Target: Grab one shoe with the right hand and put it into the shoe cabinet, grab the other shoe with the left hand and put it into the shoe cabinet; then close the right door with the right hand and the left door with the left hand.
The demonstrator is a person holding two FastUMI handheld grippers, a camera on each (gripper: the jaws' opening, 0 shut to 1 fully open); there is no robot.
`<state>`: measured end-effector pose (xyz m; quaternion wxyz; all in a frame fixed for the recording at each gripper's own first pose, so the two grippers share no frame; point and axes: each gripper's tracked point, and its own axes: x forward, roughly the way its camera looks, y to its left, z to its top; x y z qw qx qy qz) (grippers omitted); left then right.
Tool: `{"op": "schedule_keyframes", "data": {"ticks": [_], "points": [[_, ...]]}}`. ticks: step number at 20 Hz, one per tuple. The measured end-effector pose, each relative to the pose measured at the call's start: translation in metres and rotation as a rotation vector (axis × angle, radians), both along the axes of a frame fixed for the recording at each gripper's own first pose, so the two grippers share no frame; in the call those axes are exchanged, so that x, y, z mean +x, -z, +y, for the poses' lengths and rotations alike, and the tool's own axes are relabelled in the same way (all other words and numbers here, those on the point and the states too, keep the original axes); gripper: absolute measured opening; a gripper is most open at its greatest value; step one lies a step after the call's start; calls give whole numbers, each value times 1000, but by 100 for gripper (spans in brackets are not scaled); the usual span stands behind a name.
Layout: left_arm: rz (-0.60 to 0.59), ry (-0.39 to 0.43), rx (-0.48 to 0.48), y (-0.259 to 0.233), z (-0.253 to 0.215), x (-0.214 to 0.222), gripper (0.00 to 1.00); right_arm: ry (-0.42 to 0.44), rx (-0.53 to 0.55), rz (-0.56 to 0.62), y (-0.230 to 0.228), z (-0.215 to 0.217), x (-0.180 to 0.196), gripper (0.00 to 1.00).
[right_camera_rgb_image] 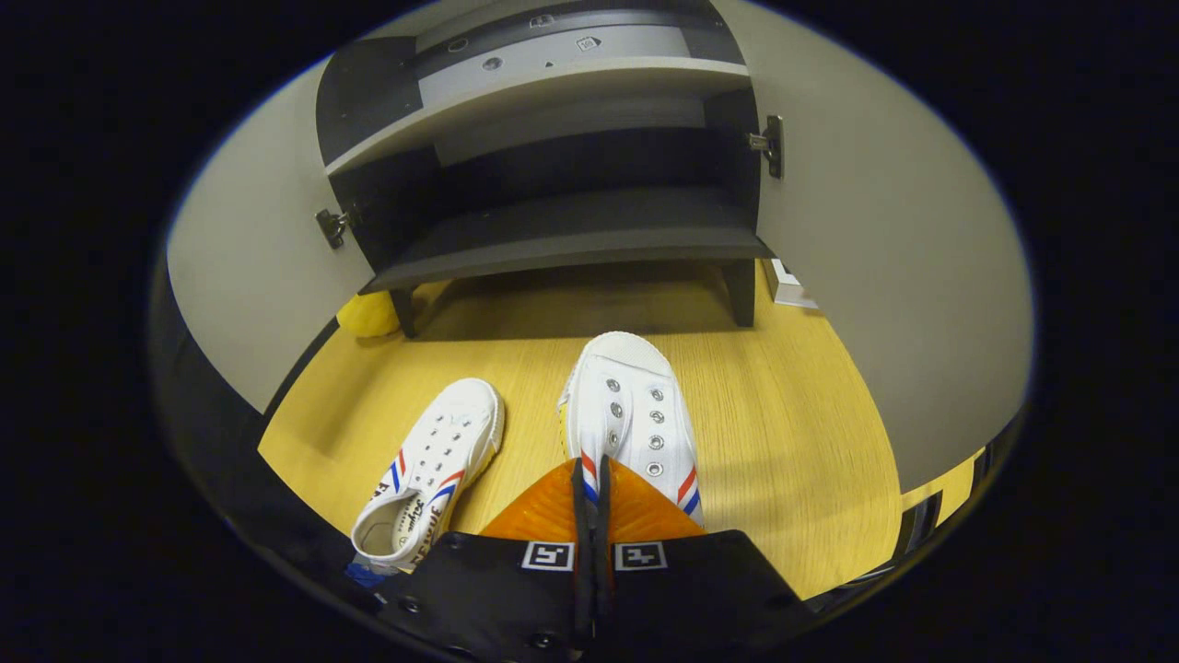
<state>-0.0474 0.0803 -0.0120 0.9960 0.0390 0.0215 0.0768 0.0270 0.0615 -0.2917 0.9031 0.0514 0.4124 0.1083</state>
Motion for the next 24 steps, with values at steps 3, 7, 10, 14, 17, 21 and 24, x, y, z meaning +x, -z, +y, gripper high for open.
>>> {"op": "schedule_keyframes", "data": {"ticks": [3, 7, 10, 14, 17, 21, 24], "points": [[-3, 6, -3, -1, -1, 0, 89, -4, 22, -54, -30, 2, 8, 2], [-6, 12, -7, 0, -1, 1, 89, -7, 52, -142, -78, 5, 24, 2], [-10, 10, -10, -1, -1, 1, 89, -19, 72, -212, -116, 9, 35, 2], [-15, 6, -15, -1, -1, 0, 89, -33, 96, -289, -160, 14, 49, 0], [-18, 0, -17, -2, 0, 1, 89, -45, 106, -340, -185, 18, 61, 2], [-18, -16, -10, -2, 2, 1, 89, -53, 114, -403, -215, 21, 83, 2], [-19, -36, -5, 0, 4, 1, 89, -42, 124, -439, -233, 21, 108, 2]]}}
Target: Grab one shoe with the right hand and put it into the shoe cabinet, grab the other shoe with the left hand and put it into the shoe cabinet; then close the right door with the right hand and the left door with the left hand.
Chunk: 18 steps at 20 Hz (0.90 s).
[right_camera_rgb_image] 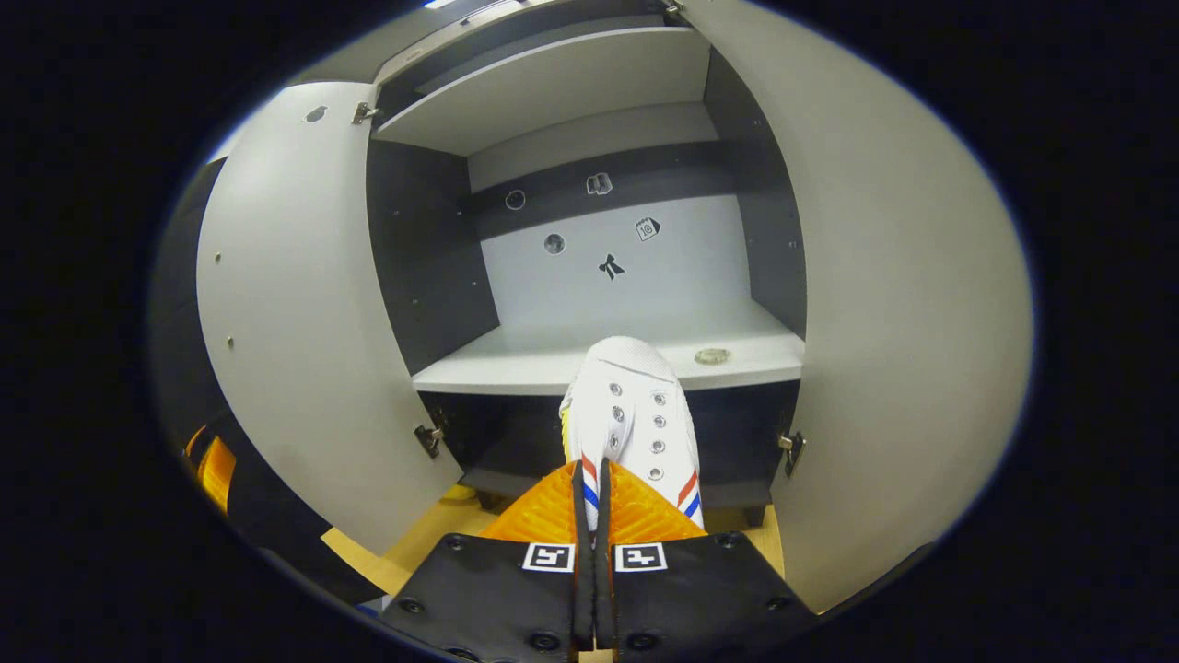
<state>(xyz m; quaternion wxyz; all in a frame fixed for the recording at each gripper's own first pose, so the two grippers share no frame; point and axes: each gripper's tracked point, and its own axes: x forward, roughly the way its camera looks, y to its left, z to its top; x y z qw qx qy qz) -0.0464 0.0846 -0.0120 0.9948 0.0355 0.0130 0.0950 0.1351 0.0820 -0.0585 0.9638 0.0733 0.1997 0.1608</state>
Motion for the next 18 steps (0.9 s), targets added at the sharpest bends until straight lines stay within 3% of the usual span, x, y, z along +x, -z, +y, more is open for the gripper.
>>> {"op": "schedule_keyframes", "data": {"ticks": [18], "points": [[-13, -138, 48, 0, 13, 4, 89, 95, 46, -103, -77, 0, 163, 2]]}}
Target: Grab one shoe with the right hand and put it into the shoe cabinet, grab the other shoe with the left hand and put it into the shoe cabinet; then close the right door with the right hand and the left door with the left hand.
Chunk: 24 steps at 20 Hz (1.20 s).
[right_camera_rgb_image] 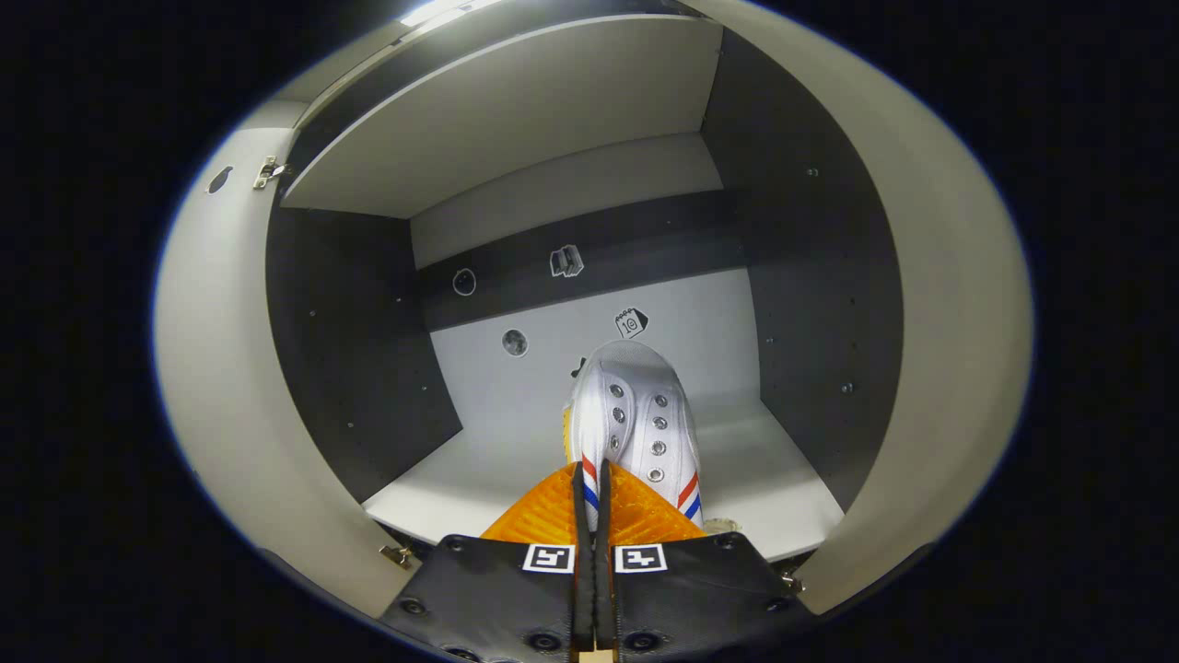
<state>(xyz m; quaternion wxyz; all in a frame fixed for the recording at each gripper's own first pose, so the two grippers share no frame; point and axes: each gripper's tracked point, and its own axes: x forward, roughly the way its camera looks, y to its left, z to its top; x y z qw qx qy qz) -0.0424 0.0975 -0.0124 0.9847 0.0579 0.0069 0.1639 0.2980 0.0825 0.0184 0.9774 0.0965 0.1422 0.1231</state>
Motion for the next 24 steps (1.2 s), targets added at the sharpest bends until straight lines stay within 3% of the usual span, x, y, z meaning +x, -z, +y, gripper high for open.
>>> {"op": "schedule_keyframes", "data": {"ticks": [7, 14, 18, 20, 23, 24], "points": [[28, -45, 7, 1, 4, 1, 89, 49, -93, 42, 22, 2, 55, 2], [38, -40, 16, 4, 4, 1, 89, 96, -127, 117, 44, 4, 75, 2], [46, -21, 4, 6, 3, 2, 89, 91, -129, 59, 25, 10, 74, 12], [53, 1, -5, 7, 1, 2, 89, 87, -133, 5, 4, 11, 69, 25], [66, 54, -39, 10, -2, 8, 89, 82, -160, -78, -27, 9, 45, 91], [74, 73, -51, 15, -4, 10, 89, 83, -170, -104, -38, 7, 35, 89]]}}
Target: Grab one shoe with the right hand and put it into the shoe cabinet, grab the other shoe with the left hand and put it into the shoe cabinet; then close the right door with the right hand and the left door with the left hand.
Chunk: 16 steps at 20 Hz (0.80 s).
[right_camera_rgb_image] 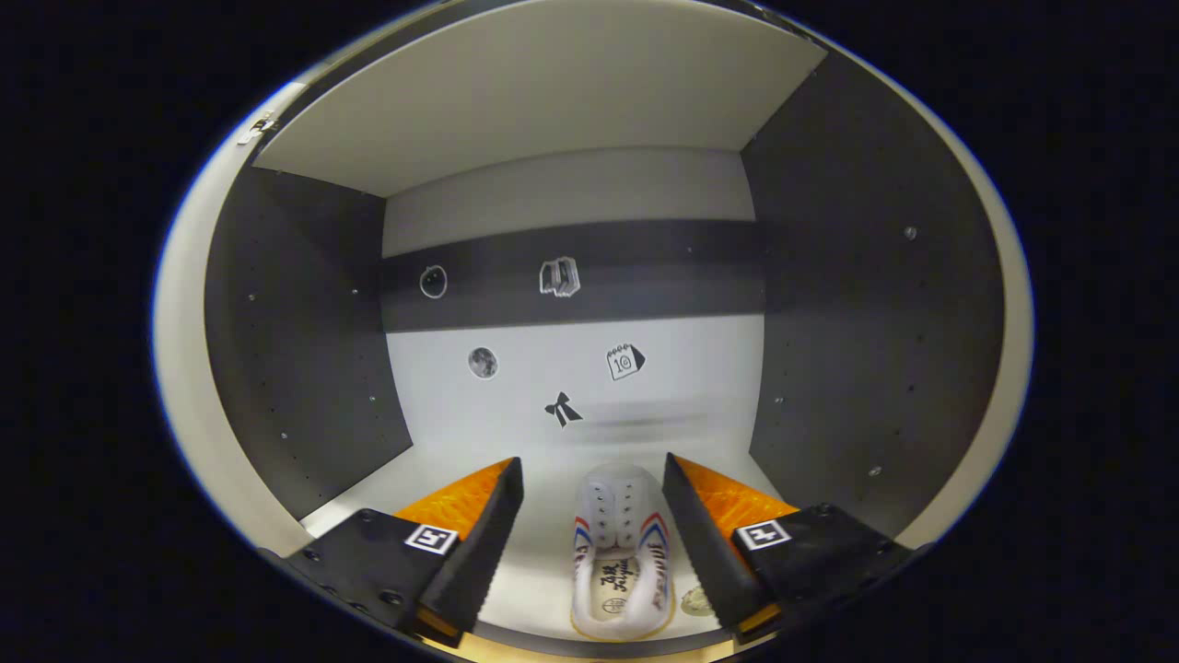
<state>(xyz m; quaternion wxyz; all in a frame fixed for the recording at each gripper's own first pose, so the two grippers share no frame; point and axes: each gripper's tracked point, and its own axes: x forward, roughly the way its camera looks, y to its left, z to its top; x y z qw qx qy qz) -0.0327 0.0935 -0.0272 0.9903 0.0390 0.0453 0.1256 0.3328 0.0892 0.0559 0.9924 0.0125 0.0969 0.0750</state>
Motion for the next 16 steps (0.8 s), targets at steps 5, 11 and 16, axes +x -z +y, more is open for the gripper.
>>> {"op": "schedule_keyframes", "data": {"ticks": [5, 11, 16], "points": [[65, 116, -79, 33, -27, 20, 89, -25, -30, -108, -29, -5, -64, 99], [140, 224, -138, 63, -54, 43, 89, -11, -46, -167, -38, -29, -134, 100], [219, 324, -166, 96, -81, 56, 89, 1, -62, -132, -20, -48, -177, 100]]}}
